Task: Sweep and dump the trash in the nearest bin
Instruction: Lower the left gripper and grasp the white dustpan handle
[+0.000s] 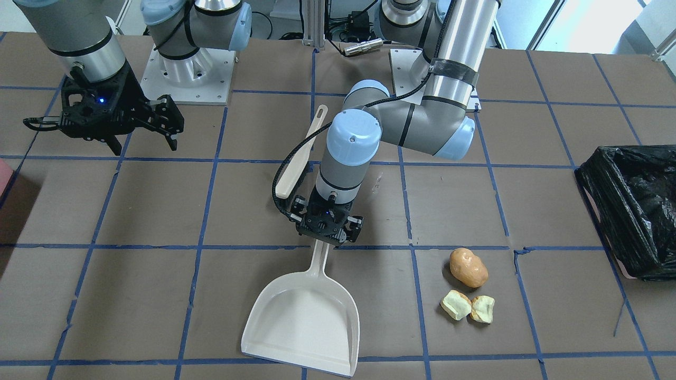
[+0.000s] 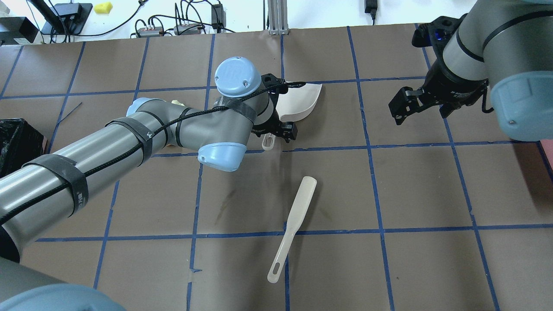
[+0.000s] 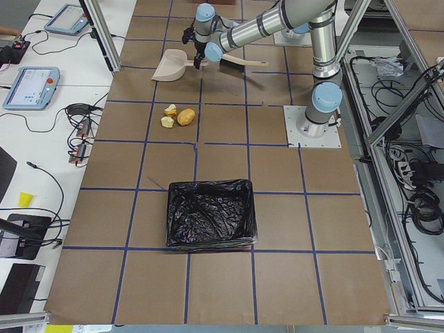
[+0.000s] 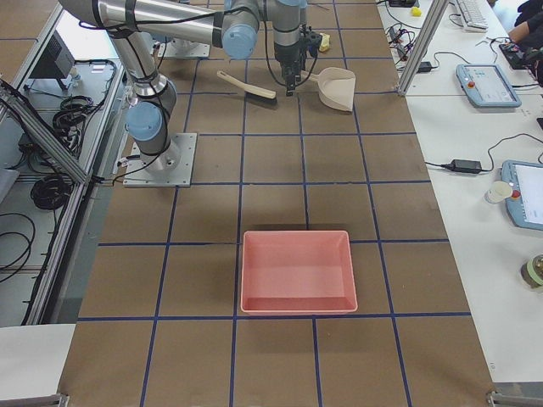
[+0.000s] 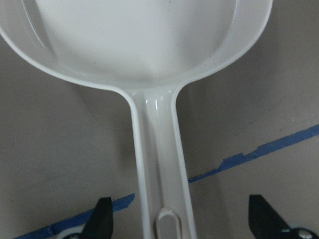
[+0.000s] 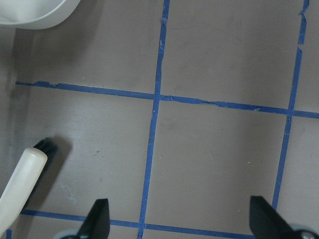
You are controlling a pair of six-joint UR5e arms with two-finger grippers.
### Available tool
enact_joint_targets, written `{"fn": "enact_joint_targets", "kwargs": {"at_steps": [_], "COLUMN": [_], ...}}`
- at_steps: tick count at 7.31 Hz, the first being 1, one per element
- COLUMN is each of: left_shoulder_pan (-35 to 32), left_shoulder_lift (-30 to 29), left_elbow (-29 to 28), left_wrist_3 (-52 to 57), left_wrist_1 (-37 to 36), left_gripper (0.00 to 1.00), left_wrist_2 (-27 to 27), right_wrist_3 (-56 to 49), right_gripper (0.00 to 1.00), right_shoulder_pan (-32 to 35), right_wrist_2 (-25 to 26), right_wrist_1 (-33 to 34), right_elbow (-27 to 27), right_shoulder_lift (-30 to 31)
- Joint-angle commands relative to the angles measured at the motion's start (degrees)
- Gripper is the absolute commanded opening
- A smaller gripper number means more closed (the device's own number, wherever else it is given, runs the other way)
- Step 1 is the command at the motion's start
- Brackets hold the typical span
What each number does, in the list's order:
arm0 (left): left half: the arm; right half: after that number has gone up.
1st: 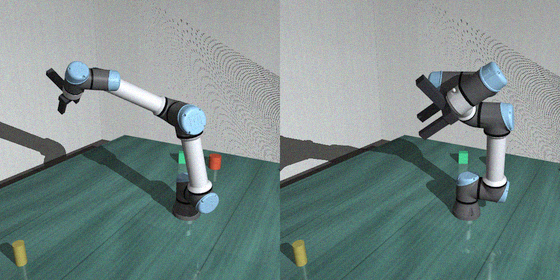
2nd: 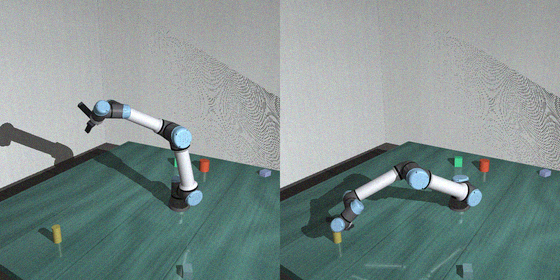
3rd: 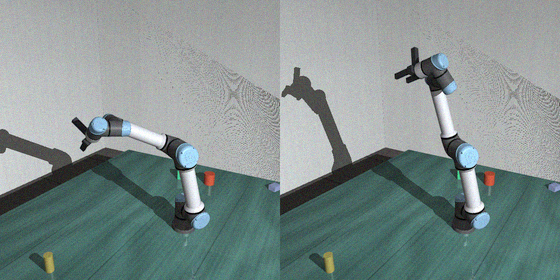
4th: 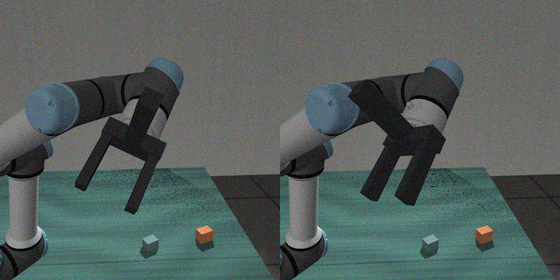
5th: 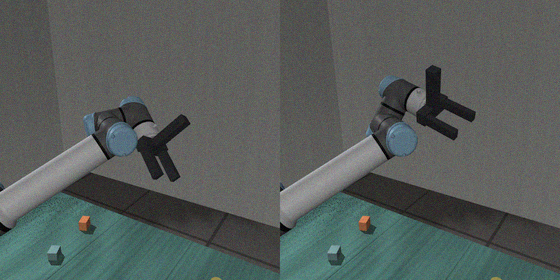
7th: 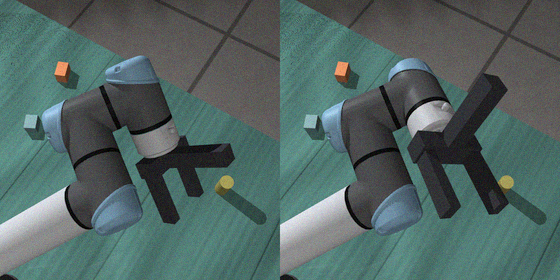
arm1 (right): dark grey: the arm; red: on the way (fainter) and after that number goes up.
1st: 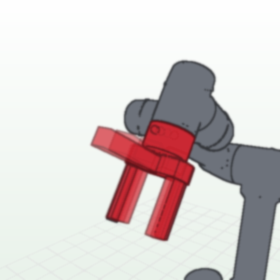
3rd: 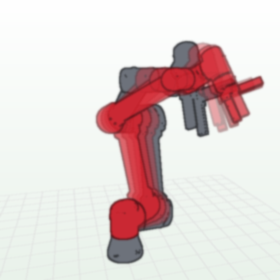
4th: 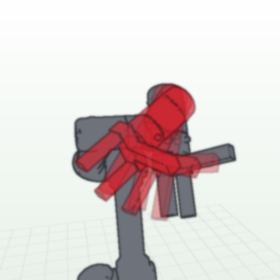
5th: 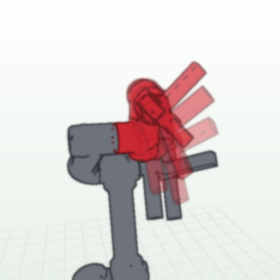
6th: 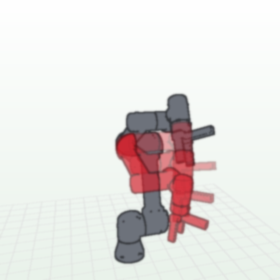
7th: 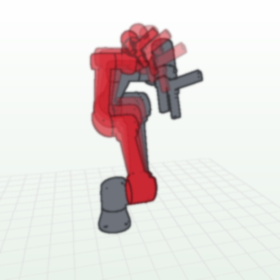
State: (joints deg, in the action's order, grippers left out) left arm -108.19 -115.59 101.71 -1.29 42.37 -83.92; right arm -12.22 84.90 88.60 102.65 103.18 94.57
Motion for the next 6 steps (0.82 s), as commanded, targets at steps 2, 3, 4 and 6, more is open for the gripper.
{"fn": "enact_joint_targets", "kwargs": {"at_steps": [2, 3, 4, 6], "left_shoulder_pan": [-0.01, 0.08, 0.95, 5.24], "left_shoulder_lift": [-0.07, 0.10, 0.80, 4.13], "left_elbow": [0.06, -1.16, -1.43, -1.78], "left_wrist_3": [0.06, 0.15, 0.15, 1.11], "left_wrist_1": [0.43, 0.52, 0.52, 3.66], "left_gripper": [0.25, 0.11, 0.07, 0.07], "left_wrist_2": [0.16, 0.25, 1.99, 2.18], "right_wrist_3": [0.00, 0.00, 0.17, 1.23], "right_gripper": [1.00, 1.00, 1.00, 1.00], "right_shoulder_pan": [0.00, 0.00, 0.09, 0.61], "right_wrist_2": [-0.01, -0.01, -0.01, -0.27], "right_wrist_1": [0.00, -0.09, -0.09, 0.00], "right_elbow": [0.00, 0.00, 0.00, 0.52], "right_shoulder_lift": [0.00, 0.00, 0.09, 1.31]}}
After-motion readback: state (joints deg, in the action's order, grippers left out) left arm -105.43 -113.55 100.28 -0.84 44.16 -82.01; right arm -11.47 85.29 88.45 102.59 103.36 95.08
